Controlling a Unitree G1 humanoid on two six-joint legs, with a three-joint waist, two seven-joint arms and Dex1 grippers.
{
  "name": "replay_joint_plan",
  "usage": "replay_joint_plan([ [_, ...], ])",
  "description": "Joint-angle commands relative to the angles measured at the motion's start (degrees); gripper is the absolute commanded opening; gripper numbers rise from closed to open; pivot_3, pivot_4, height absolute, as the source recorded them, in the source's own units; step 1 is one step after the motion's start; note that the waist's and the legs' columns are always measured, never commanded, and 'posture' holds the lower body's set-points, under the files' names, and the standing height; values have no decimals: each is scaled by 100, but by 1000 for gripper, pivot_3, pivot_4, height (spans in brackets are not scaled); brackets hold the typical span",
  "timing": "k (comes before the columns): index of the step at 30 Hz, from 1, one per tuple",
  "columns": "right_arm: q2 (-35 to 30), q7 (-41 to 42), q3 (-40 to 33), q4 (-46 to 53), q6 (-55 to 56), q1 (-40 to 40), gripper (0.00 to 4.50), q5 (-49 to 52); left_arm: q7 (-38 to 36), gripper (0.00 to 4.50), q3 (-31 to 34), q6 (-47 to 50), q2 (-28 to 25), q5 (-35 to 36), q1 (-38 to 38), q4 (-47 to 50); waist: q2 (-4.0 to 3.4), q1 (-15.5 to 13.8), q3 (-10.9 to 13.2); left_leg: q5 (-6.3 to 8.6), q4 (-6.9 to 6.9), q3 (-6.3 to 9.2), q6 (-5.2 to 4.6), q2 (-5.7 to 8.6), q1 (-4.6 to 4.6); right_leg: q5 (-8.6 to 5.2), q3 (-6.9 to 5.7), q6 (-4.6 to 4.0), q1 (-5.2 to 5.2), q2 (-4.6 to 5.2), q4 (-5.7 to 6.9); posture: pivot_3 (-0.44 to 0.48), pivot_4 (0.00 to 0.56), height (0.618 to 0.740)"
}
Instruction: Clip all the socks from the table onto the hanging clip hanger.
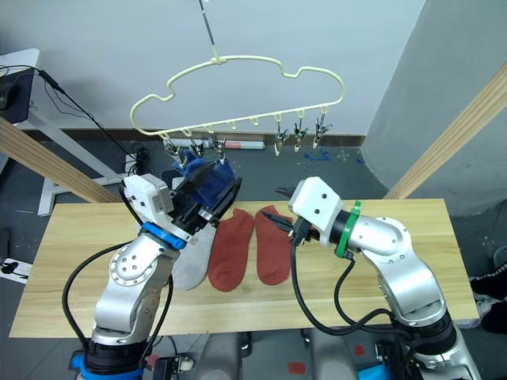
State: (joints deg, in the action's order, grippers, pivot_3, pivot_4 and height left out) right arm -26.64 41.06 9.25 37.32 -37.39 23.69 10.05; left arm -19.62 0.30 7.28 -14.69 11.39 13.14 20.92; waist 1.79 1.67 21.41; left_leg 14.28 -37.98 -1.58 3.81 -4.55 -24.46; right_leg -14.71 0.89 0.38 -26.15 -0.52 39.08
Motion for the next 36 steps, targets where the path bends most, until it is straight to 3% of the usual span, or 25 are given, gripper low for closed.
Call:
replay_joint_plan([
  [1, -128, -6, -256, 386, -171, 80, 2285, 304, 213, 2952, -37, -202, 150, -182, 144, -19, 0, 1, 0, 0, 0, -1, 0, 0, 0, 0, 0, 0, 0, 0, 0, -110, 396, 701],
  [16, -470, 288, -673, 80, 38, 493, 2285, 1172, 641, 2952, -67, -337, 552, -557, 821, -558, 4, 18, 3, 2, 0, -1, -3, 2, -3, 5, -3, -7, 0, 0, -2, -128, 401, 701],
  [36, -586, 252, -674, -113, 199, 550, 2285, 1363, 1132, 2952, 1, -206, 727, -827, 1105, -714, 5, 17, 3, -2, -1, -2, 4, 1, -3, 9, -3, -11, 1, 0, -1, -127, 398, 701],
])
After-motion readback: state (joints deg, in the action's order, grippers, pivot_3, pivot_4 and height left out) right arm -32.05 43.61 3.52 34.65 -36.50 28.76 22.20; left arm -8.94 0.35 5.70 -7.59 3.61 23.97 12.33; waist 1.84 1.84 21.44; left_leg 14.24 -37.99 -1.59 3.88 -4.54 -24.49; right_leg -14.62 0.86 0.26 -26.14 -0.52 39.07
